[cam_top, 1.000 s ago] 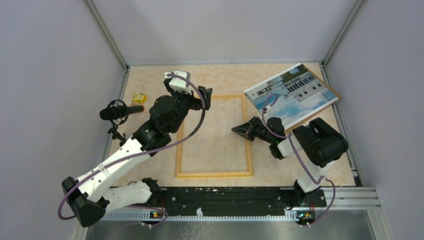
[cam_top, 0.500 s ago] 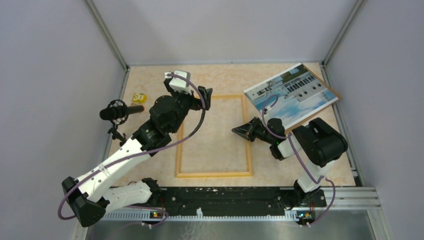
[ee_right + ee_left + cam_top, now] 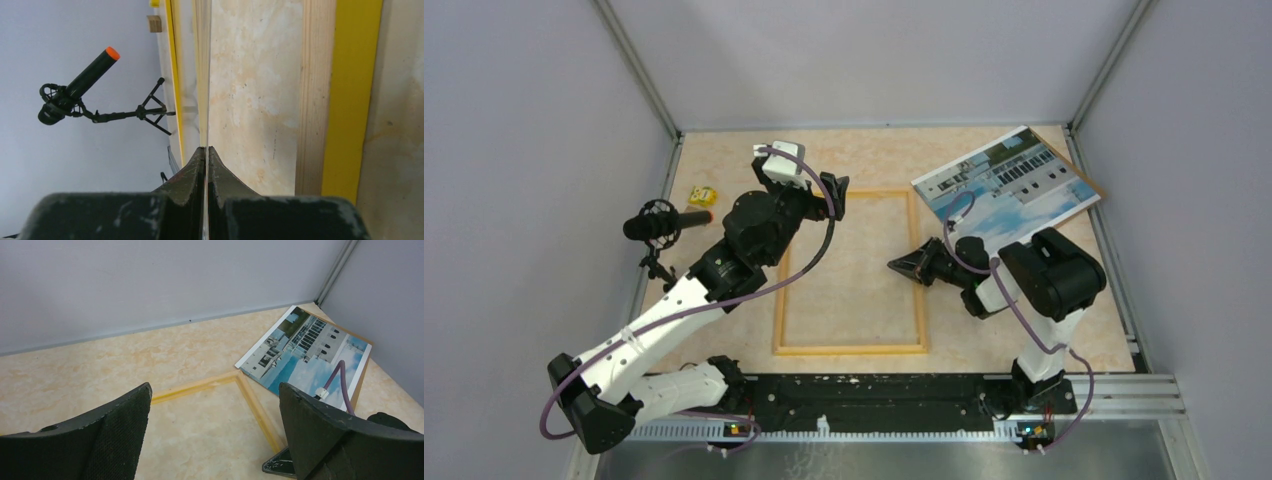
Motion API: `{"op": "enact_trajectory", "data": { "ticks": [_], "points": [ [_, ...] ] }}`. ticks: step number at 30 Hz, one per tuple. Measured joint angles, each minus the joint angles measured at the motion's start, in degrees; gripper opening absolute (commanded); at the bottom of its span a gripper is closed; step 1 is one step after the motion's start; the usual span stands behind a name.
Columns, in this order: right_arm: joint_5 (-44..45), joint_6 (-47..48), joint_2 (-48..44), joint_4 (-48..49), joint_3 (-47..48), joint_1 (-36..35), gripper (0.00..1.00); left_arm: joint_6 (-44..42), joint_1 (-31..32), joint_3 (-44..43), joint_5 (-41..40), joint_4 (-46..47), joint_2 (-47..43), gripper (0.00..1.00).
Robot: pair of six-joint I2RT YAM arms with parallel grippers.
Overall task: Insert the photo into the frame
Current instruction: Place the photo frame item in the photo frame.
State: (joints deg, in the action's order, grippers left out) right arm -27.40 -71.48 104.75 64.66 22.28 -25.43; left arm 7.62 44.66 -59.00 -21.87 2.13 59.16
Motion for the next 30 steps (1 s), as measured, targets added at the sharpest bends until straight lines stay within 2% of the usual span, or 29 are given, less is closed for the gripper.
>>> {"op": "enact_trajectory", "data": {
  "ticks": [15,17,21,24,29,30],
  "points": [
    [-2.8,2.3,4.2,0.8,3.1,0.6,0.00,0.3,0.0,0.0,0.2,0.0,0.0,0.99],
    [-2.8,2.3,5.0,0.9,3.1,0.6,0.07,0.3,0.0,0.0,0.3,-0.1,0.0,0.99],
    [-2.9,2.4,5.0,1.1,3.1,0.5,0.28,0.5,0.0,0.0,0.6,-0.1,0.0,0.99],
    [-3.3,2.7,4.8,1.2,3.2,0.3,0.38,0.6,0.0,0.0,0.6,-0.1,0.0,0.99],
    [-2.1,6.2,0.9,-5.1,4.3,-0.9,0.51,0.9,0.0,0.0,0.7,-0.3,0.0,0.99],
    [-1.3,7.5,-0.6,-7.7,4.7,-1.2,0.57,0.9,0.0,0.0,0.7,-0.3,0.0,0.99]
  ]
}}
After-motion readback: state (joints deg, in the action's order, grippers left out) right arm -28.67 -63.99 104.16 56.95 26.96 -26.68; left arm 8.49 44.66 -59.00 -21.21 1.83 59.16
